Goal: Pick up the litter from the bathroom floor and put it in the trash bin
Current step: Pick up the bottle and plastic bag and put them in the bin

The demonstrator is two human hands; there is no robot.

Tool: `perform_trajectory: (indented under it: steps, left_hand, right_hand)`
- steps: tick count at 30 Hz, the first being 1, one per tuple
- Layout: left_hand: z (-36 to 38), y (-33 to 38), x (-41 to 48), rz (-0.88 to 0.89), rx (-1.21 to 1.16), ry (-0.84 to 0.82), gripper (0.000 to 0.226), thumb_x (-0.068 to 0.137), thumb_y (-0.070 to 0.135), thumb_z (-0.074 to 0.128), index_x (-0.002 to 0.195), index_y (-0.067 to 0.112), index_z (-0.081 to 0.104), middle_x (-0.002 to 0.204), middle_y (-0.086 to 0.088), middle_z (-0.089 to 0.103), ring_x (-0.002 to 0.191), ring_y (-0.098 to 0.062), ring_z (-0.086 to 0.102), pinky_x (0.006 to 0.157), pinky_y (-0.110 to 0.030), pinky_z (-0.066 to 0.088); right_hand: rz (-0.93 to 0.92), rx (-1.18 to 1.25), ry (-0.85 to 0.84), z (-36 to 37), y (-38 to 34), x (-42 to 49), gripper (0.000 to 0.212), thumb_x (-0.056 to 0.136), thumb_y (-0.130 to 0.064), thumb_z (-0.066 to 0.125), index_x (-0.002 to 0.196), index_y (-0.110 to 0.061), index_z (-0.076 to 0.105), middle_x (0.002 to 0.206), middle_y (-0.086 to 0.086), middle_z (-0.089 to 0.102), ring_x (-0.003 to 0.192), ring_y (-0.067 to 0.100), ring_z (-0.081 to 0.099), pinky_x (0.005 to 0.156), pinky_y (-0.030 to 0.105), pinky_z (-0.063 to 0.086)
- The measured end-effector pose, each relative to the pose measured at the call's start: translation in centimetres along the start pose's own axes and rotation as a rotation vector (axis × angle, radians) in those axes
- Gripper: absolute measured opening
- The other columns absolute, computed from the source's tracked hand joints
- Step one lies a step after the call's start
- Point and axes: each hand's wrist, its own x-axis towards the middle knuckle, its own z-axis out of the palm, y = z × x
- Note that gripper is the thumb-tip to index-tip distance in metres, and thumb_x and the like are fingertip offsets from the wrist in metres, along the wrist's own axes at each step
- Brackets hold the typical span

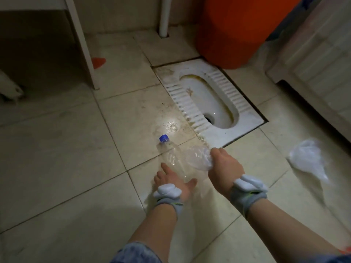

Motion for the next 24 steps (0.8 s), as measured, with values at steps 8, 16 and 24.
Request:
perform_trajectory:
  steps: [8,16,24]
  left_hand:
    - [-4.5,-5.8,4.3,-0.094,-0.192,-0.063,0.087,0.034,0.081,0.056,0.097,0.021,0.061,0.086,0.005,0.068,0.077,-0.016,0.067,0.057,-0.019,0.048]
    - [-16.8,-19.7,1.6,-0.337,-0.251,0.123,0.066,0.026,0.081,0.054,0.063,0.027,0.046,0.066,0.016,0.051,0.060,-0.005,0.052,0.049,-0.020,0.035]
    - [-24.1,-29.2,-8.1,-0.564,-0.396,0.326,0.065,0.027,0.067,0.057,0.077,0.025,0.051,0.071,0.008,0.057,0.066,-0.014,0.058,0.052,-0.023,0.039]
  right_hand:
    - [-0.123,0.108,-0.105,0.8,-6.6,5.8,0.013,0.083,-0.017,0.052,0.087,-0.017,0.039,0.100,0.011,0.057,0.087,0.034,0.059,0.068,0.031,0.039]
    - [-0.444,0.282,-0.325,-1.1,-23.4,5.1,0.047,0.081,-0.021,0.057,0.121,-0.009,0.035,0.109,0.018,0.064,0.098,0.038,0.061,0.072,0.032,0.041]
    - [-0.693,0.095,-0.545,-4.3,-36.1,-0.9,0.054,0.069,-0.035,0.076,0.113,-0.009,0.058,0.110,0.012,0.067,0.101,0.030,0.063,0.074,0.029,0.047]
